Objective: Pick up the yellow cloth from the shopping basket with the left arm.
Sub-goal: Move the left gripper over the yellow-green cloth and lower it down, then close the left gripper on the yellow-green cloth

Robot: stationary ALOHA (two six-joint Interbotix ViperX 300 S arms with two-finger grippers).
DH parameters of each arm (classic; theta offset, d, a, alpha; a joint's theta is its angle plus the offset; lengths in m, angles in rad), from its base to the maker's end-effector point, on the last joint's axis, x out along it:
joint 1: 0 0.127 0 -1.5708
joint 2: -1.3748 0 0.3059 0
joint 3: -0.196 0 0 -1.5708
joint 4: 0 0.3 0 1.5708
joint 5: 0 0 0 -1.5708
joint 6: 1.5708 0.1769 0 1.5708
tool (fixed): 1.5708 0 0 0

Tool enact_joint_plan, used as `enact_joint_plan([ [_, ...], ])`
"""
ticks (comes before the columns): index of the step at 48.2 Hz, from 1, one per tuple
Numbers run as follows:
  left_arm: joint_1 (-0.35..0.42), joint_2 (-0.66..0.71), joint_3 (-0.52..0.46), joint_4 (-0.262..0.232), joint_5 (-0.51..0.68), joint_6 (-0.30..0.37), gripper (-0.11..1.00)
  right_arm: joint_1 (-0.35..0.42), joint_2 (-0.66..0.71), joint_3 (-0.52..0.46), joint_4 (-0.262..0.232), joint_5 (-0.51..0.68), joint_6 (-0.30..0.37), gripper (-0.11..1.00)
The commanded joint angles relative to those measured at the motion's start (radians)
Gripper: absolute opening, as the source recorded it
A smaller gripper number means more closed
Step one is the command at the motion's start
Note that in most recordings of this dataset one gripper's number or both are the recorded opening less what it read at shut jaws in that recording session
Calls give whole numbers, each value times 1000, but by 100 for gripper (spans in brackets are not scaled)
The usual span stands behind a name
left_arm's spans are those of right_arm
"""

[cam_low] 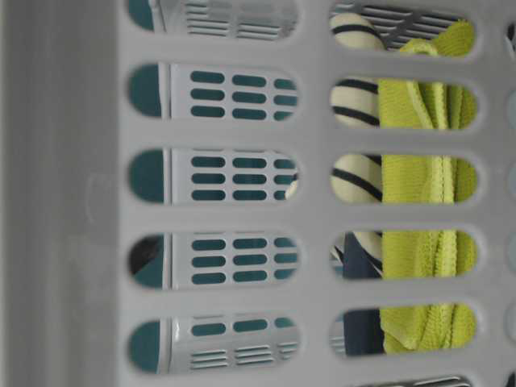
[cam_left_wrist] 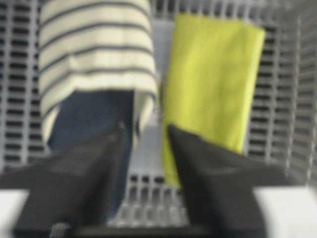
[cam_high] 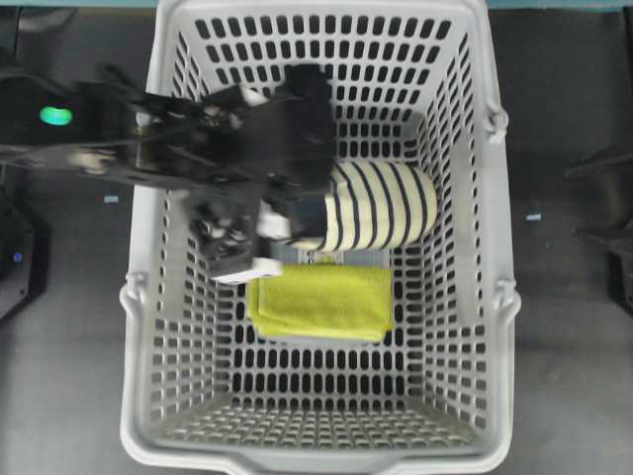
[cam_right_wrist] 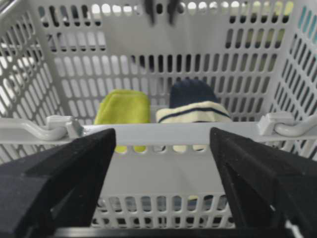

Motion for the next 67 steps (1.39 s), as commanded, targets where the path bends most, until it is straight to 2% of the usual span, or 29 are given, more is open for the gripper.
enact_joint_plan([
  [1,-29,55,-75,3,12,2,54,-3,5,-20,3,-6,2,73],
  [6,-57,132,-117,3,15,0,81,-3,2,-18,3,-6,3,73],
  [9,-69,169,-126,3,15,0,89,-3,0,-17,3,-6,5,73],
  [18,-95,249,-135,3,15,-8,86,-3,-18,-11,3,-9,6,73],
  [30,-94,321,-141,3,14,-8,86,-3,-43,-3,3,-6,6,73],
  [50,-95,341,-83,3,11,-8,84,-8,-46,21,3,-6,6,73],
  [54,-95,337,-80,3,11,-5,79,-15,-48,25,2,-6,6,73],
  [58,-97,336,-83,3,9,8,65,-34,-52,25,3,-11,6,73],
  [67,-100,314,-124,3,26,12,13,-51,-72,18,3,-6,6,73],
])
